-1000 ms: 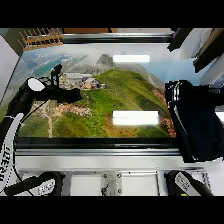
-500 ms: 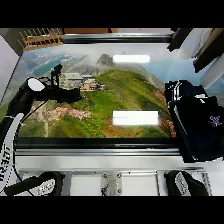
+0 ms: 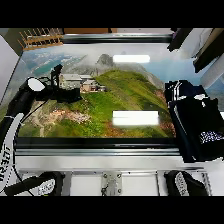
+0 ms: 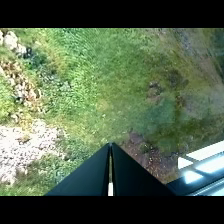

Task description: Fold the clothes and pants, and hang the long-sleeved shirts on hangers.

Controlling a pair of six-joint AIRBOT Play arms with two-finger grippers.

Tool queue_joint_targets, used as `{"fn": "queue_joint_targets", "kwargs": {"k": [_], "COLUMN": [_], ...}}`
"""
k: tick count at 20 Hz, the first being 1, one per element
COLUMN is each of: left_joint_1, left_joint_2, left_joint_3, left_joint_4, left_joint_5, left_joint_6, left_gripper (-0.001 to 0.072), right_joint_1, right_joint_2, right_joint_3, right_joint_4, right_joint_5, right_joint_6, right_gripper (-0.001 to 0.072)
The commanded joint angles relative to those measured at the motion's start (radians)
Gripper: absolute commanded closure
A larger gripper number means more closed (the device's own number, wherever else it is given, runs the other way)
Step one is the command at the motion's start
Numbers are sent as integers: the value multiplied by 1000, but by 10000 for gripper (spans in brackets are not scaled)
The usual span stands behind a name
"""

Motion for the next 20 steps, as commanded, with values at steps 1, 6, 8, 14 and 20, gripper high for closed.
{"fn": "queue_joint_targets", "kwargs": {"k": [1,6,8,14,20], "left_joint_1": [-1,0,0,0,0], "left_joint_2": [0,0,0,0,0], "left_joint_3": [0,0,0,0,0], "left_joint_4": [0,0,0,0,0], "left_joint_5": [0,0,2,2,2], "left_joint_6": [0,-1,-1,-1,-1], "left_gripper": [703,703,703,703,703], "right_joint_1": [10,129,222,462,505], "right_joint_2": [97,121,78,-60,-128], "right_joint_3": [60,47,27,-26,-26], "right_joint_4": [155,686,758,760,760], "right_joint_5": [-97,-162,-163,-162,-162], "right_joint_6": [-3,-164,-189,-190,-190], "right_gripper": [0,-1,0,0,266]}}
